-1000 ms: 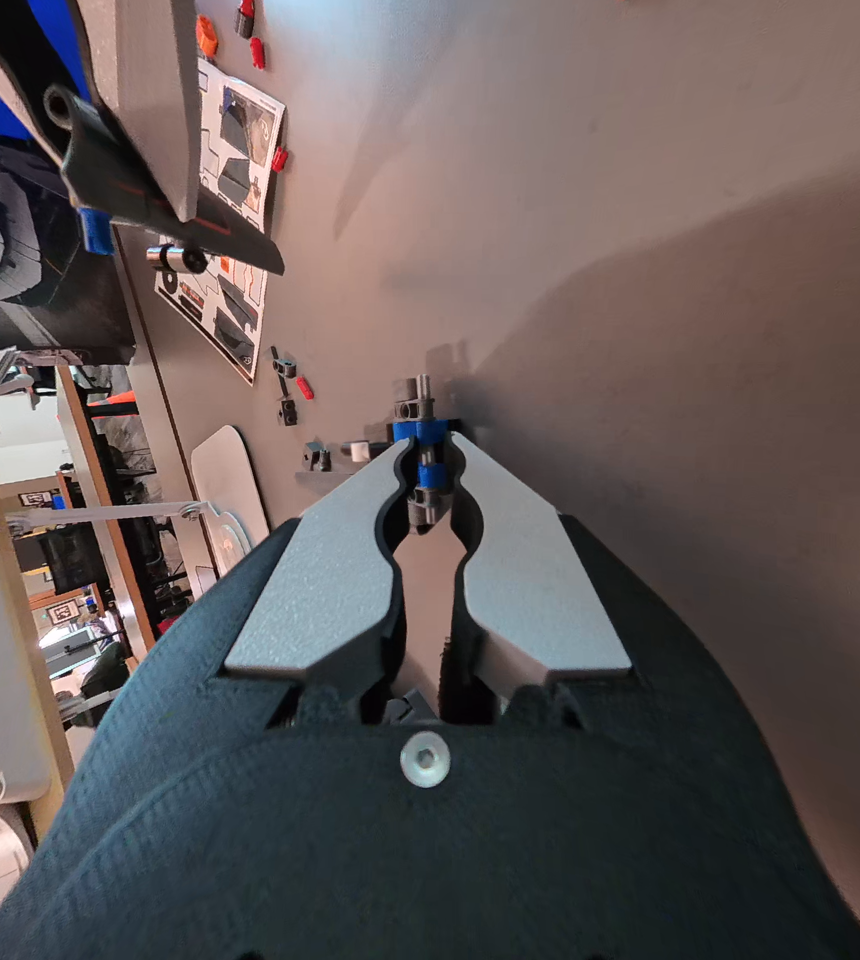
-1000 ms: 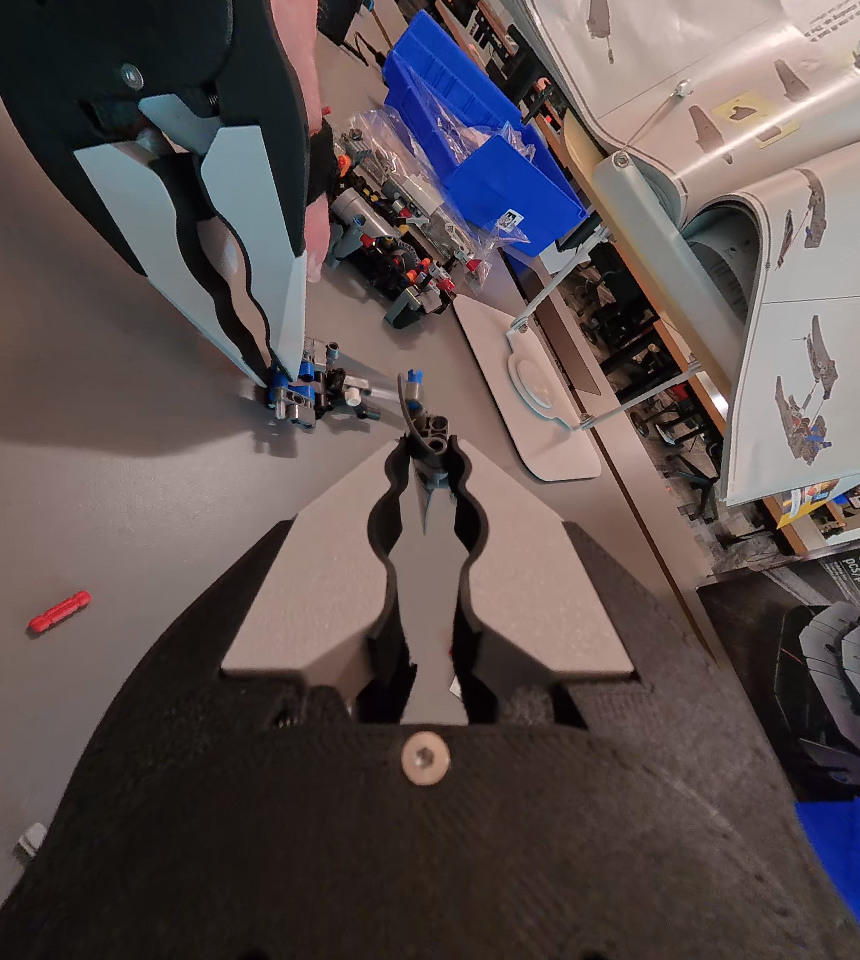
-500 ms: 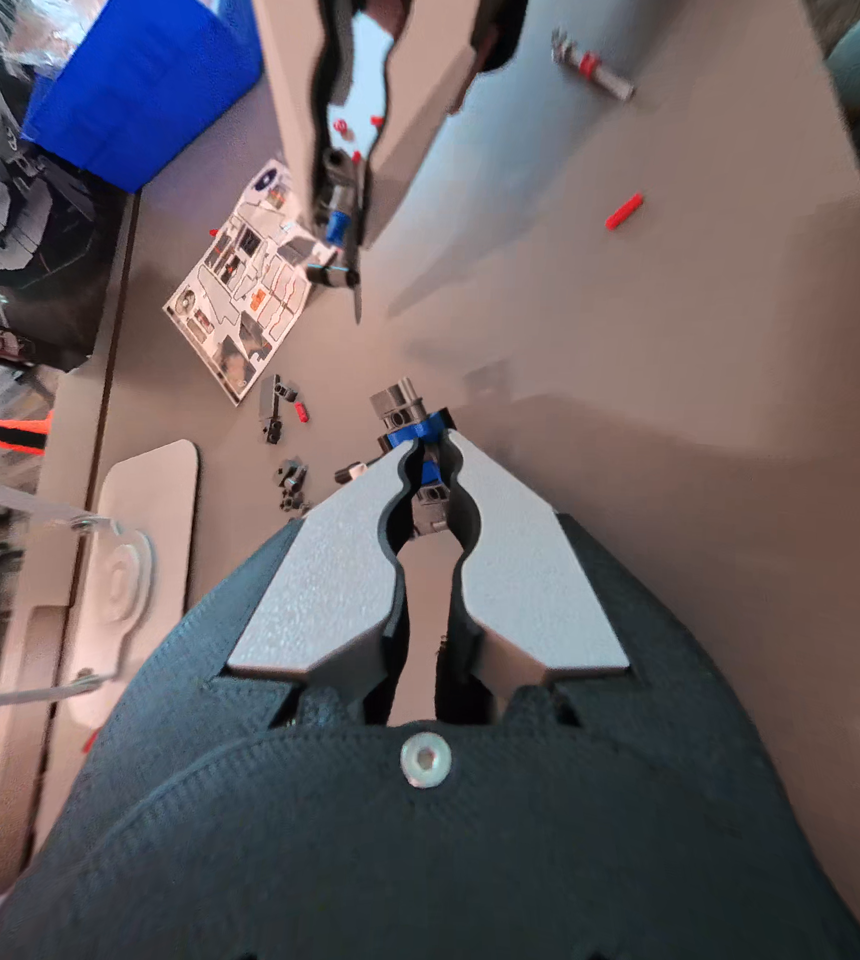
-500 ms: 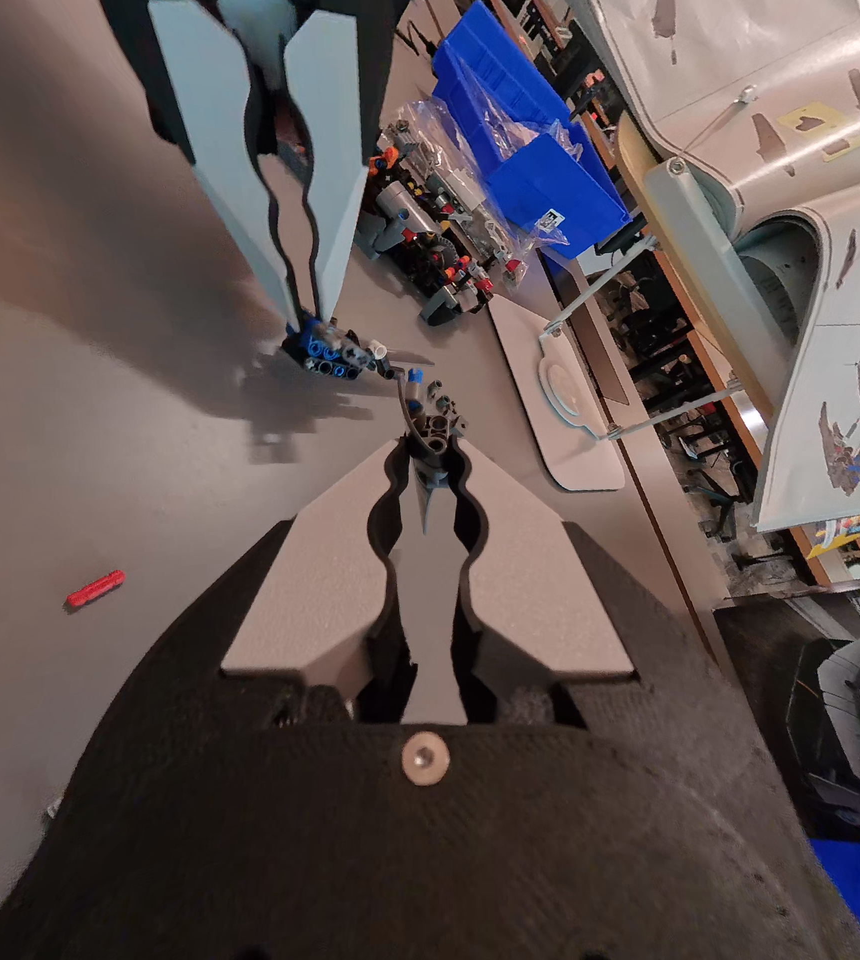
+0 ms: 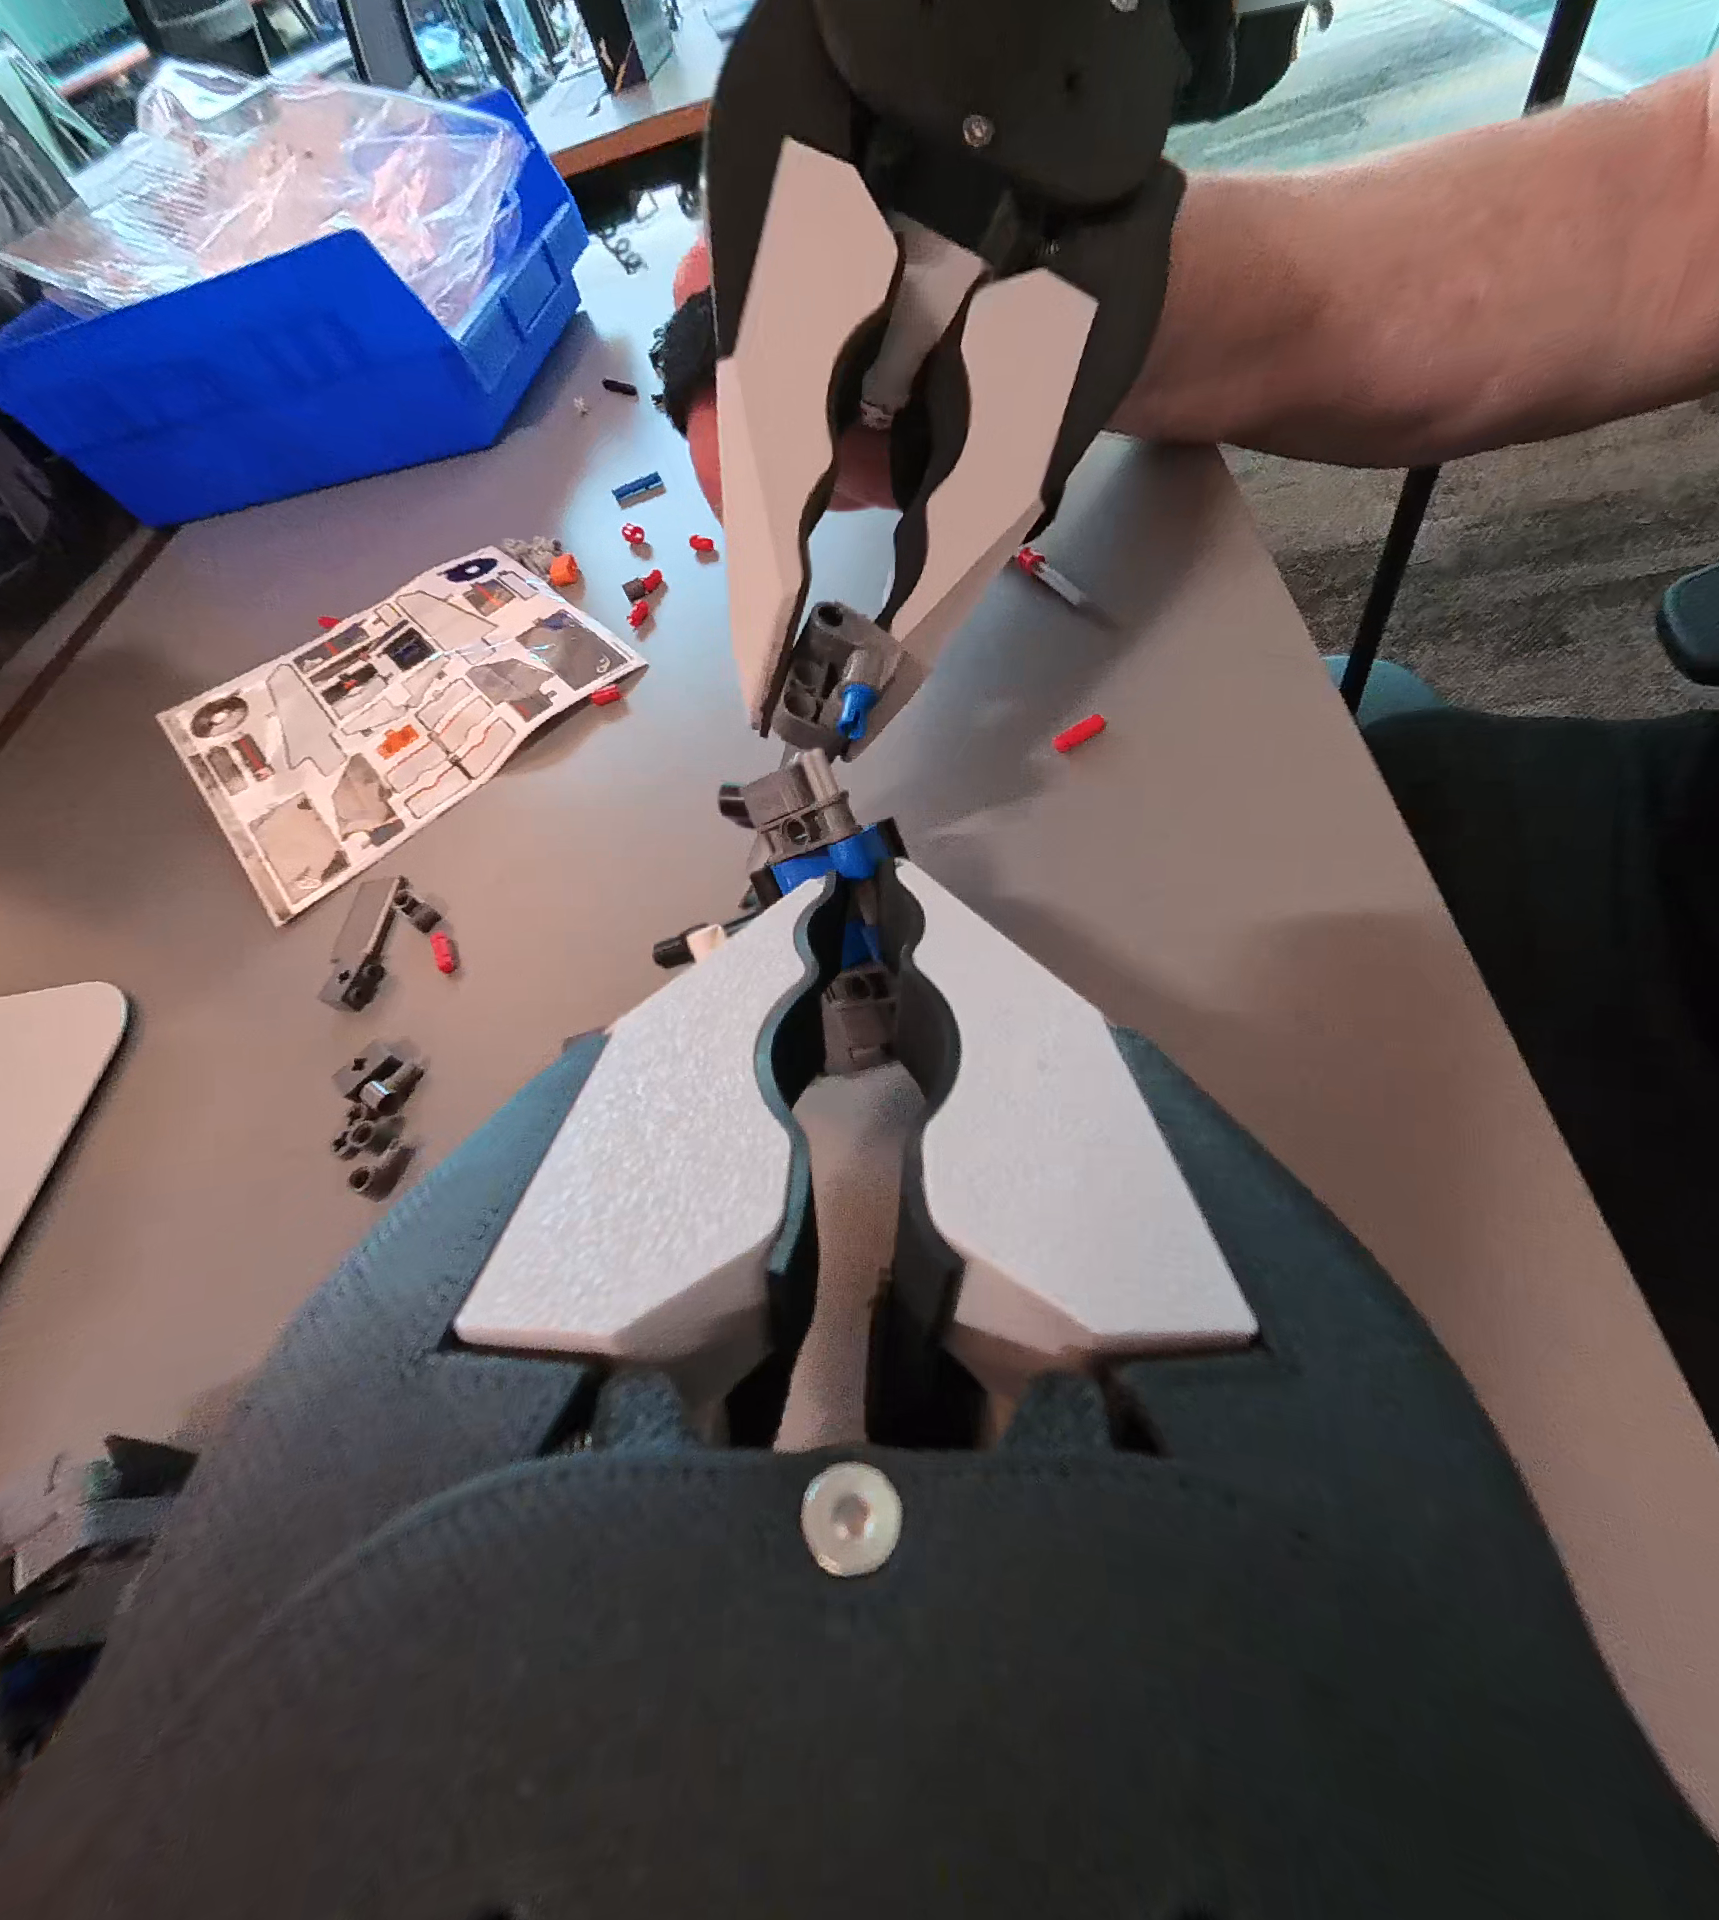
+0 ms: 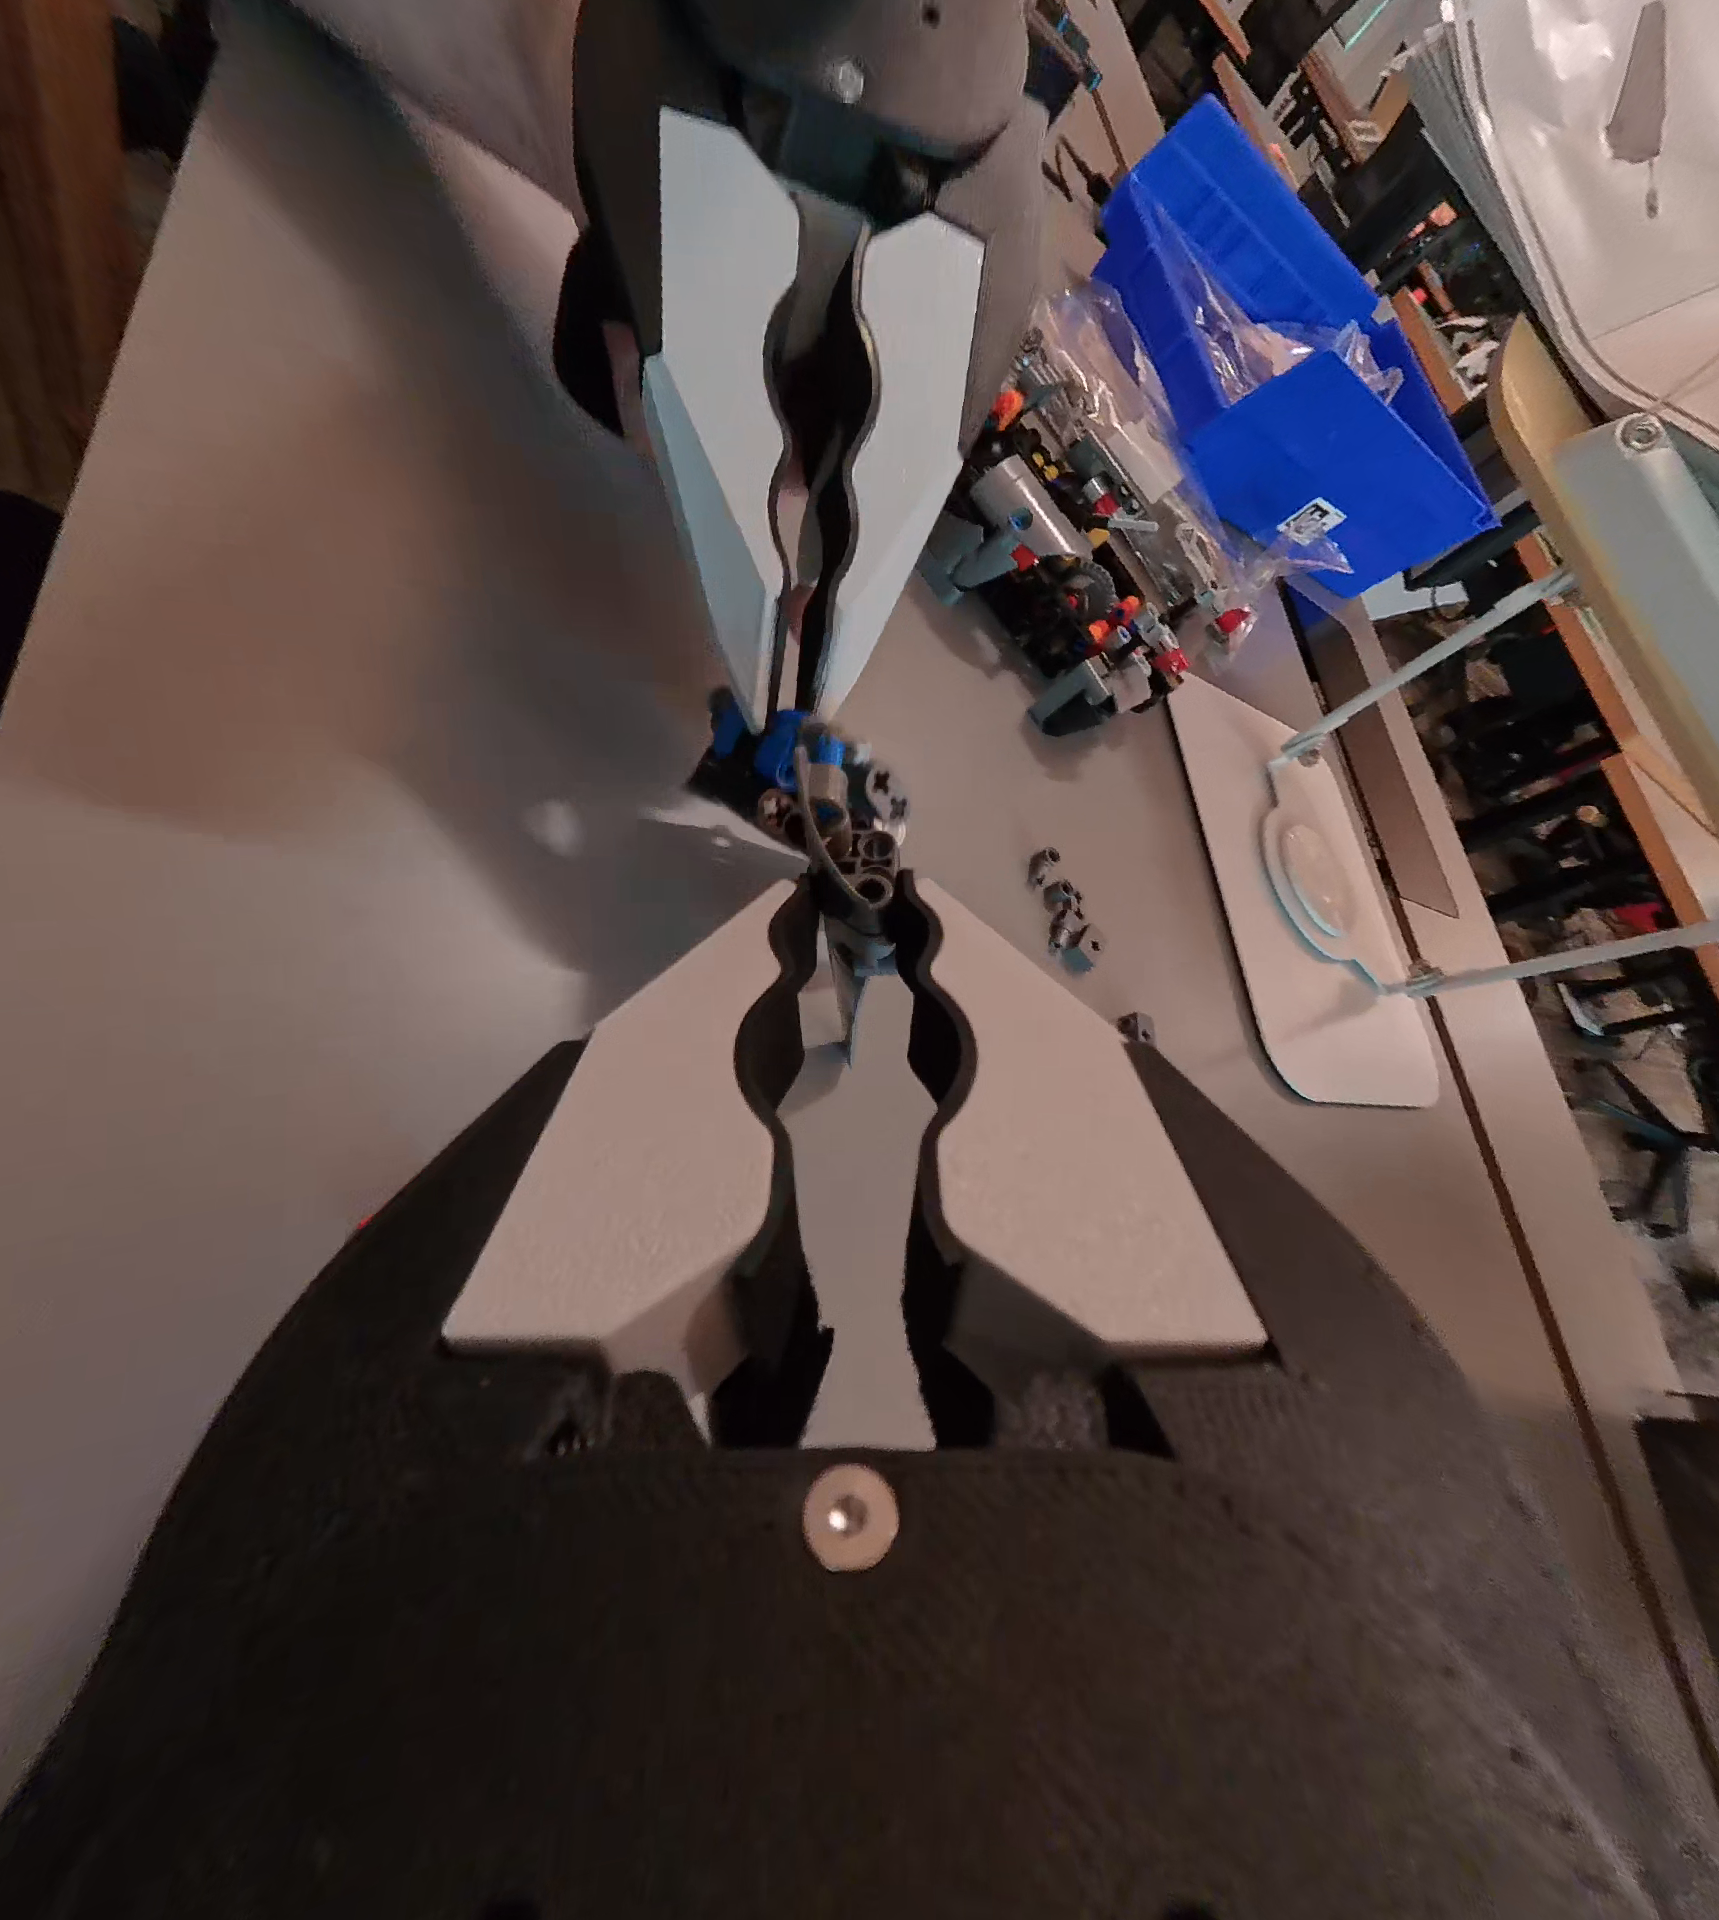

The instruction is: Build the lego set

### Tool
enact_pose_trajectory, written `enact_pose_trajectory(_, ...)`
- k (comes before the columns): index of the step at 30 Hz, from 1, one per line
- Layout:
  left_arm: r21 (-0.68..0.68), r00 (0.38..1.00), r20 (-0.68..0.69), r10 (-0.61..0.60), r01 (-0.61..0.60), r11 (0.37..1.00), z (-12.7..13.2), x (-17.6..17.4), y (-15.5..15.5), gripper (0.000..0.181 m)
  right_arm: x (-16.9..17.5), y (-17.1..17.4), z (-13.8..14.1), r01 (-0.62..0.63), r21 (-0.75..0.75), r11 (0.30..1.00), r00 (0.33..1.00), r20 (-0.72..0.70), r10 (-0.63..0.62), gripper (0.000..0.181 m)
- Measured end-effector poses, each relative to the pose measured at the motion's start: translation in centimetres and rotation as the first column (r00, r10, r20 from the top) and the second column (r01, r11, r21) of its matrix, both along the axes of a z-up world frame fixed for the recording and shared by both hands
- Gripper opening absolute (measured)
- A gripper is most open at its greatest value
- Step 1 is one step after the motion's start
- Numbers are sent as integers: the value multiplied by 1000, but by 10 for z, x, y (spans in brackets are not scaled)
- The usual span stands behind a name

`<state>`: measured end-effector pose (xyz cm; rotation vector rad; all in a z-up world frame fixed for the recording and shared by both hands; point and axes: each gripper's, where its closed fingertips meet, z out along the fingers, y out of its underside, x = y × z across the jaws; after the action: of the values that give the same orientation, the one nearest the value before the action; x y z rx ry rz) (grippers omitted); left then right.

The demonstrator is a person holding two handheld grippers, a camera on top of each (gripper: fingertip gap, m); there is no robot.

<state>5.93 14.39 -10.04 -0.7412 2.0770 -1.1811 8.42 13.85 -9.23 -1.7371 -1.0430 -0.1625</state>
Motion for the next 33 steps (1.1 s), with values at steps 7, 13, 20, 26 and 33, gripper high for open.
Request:
enact_pose_trajectory(7, -23, 1000, -6, -8, 8, 1000, 0, -5, 2, 3, -10, 8, 0, -14, -23, 1000, 1000, 21, 14, 12)
enact_pose_trajectory(13, -14, 1000, -9, -2, 2, 1000, -1, -10, 8, 4, -19, 16, 3, -17, -29, 999, 999, 46, 19, 12)
enact_pose_trajectory(20, 93, 997, -33, 70, -67, 993, -15, -11, 21, 5, -29, 26, -1, -26, -56, 998, 992, 121, 33, 12)
enact_pose_trajectory(26, 126, 996, -23, 89, -86, 988, -18, -17, 27, 5, -38, 34, -2, -39, -89, 995, 982, 181, 55, 12)
enact_pose_trajectory(33, 191, 992, 2, 122, -120, 974, -19, -27, 36, 6, -51, 41, -2, -50, -110, 993, 959, 274, 79, 12)
